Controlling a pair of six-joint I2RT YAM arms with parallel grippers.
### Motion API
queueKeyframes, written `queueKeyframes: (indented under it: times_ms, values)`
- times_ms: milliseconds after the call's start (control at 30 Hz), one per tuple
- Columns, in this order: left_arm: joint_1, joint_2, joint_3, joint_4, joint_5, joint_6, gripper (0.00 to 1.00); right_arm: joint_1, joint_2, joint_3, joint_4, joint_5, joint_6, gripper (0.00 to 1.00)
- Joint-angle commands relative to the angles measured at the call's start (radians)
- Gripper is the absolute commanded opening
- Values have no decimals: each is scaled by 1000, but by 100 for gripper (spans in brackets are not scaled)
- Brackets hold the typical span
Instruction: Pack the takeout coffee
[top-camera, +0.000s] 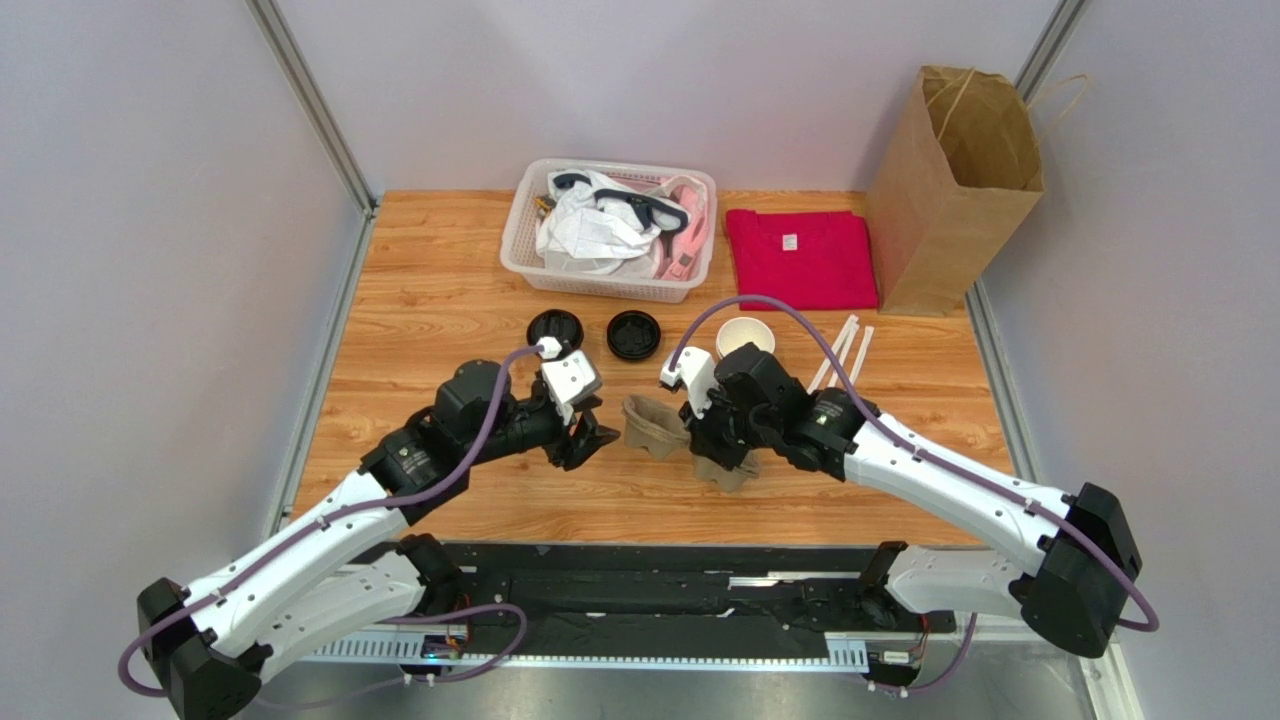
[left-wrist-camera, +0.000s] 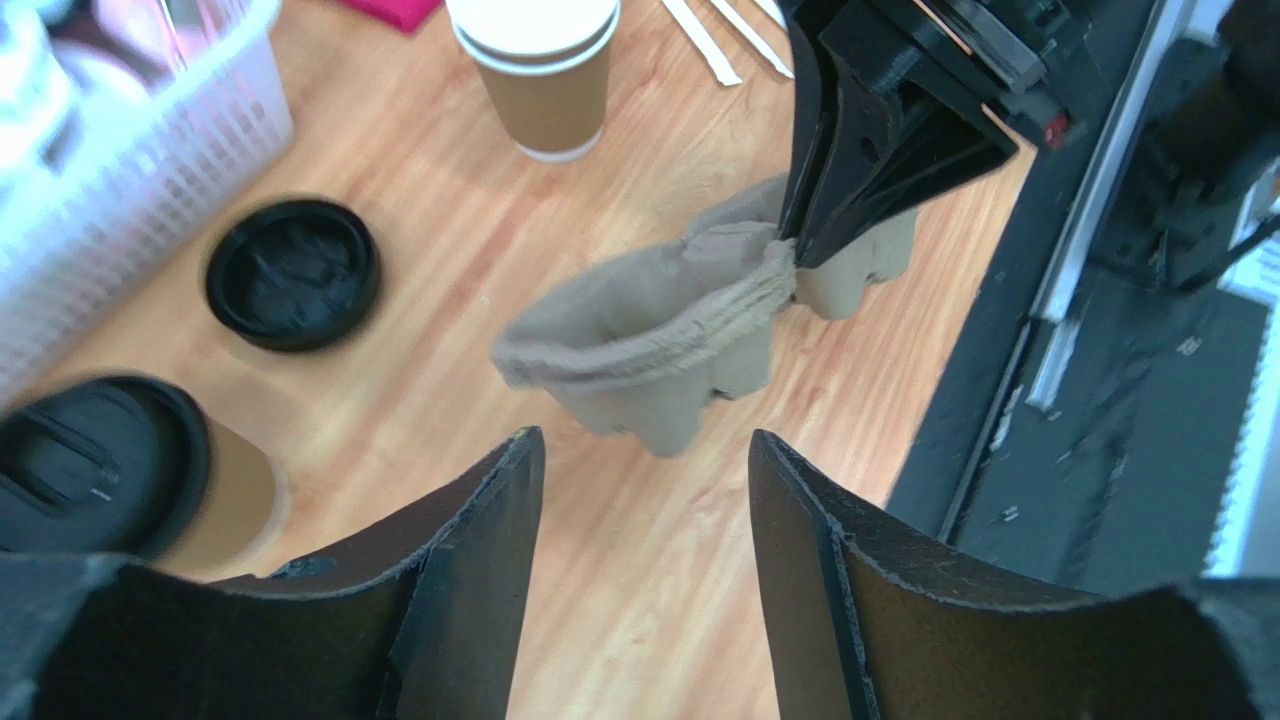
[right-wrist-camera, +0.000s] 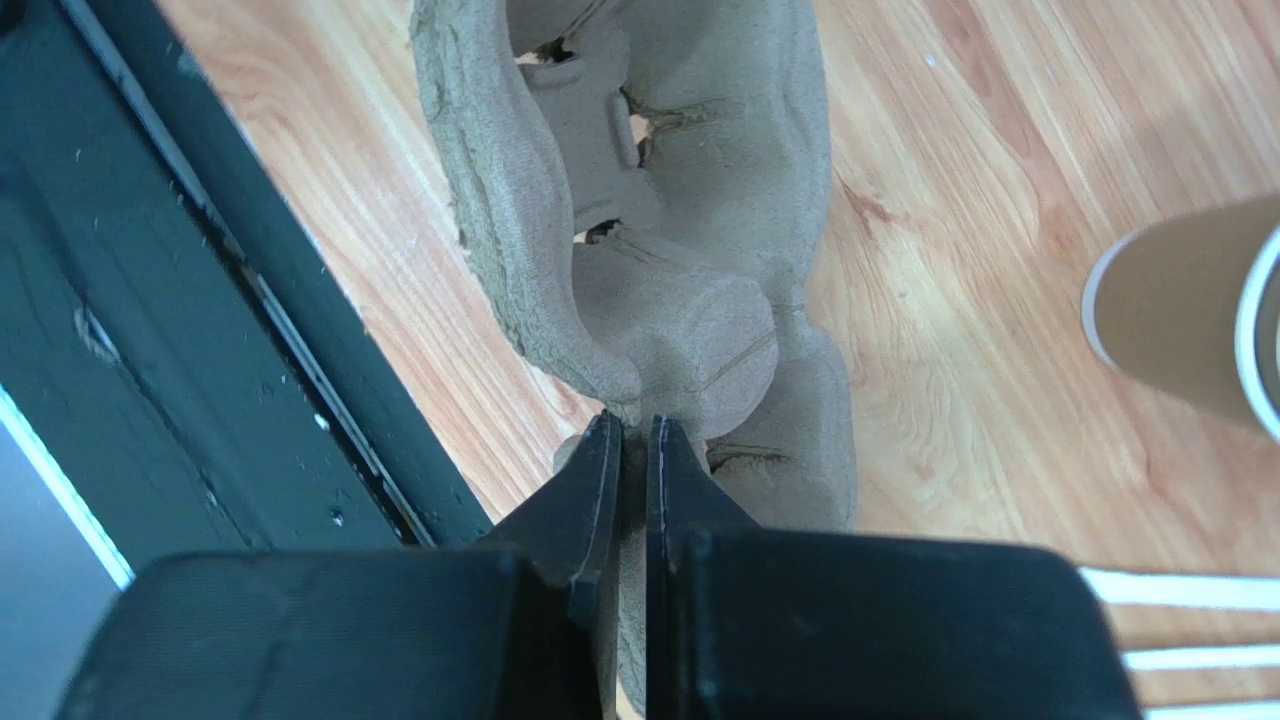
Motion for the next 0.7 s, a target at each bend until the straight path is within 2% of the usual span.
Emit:
queueKeyframes:
  times_ms: [0, 67, 100, 133, 167, 200, 233, 300, 400, 533, 667]
  values:
    - [2, 42, 12, 112, -50, -258, 63, 1, 3, 72, 51, 97, 194, 0]
    - [2, 70, 45, 107, -20, -257, 65, 1, 1, 76, 52, 85, 187, 0]
    - [2, 76, 52, 110, 91, -205, 65, 1, 1, 78, 49, 70, 178, 0]
    - [2, 76, 56, 107, 175, -135, 65, 1, 1, 76, 45, 9, 135, 0]
    - [2, 67, 49, 107, 263, 56, 69, 3, -2, 75, 39, -15, 119, 0]
    - [2, 53, 34, 112, 404, 138, 77, 4, -6, 69, 37, -27, 110, 0]
    - [0, 14, -3, 126, 440, 212, 82, 6, -12, 62, 34, -45, 84, 0]
    - [-16, -16, -32, 132, 433, 400, 83, 9, -18, 50, 23, -52, 72, 0]
    - [-30, -8, -30, 69, 422, 598, 82, 9, -28, 47, 11, -65, 53, 0]
    - [-44, 48, -7, 25, 436, 735, 77, 32, -37, 47, 0, -96, -2, 0]
    - [-44, 110, 18, 15, 429, 808, 75, 82, -48, 36, -12, -81, -82, 0]
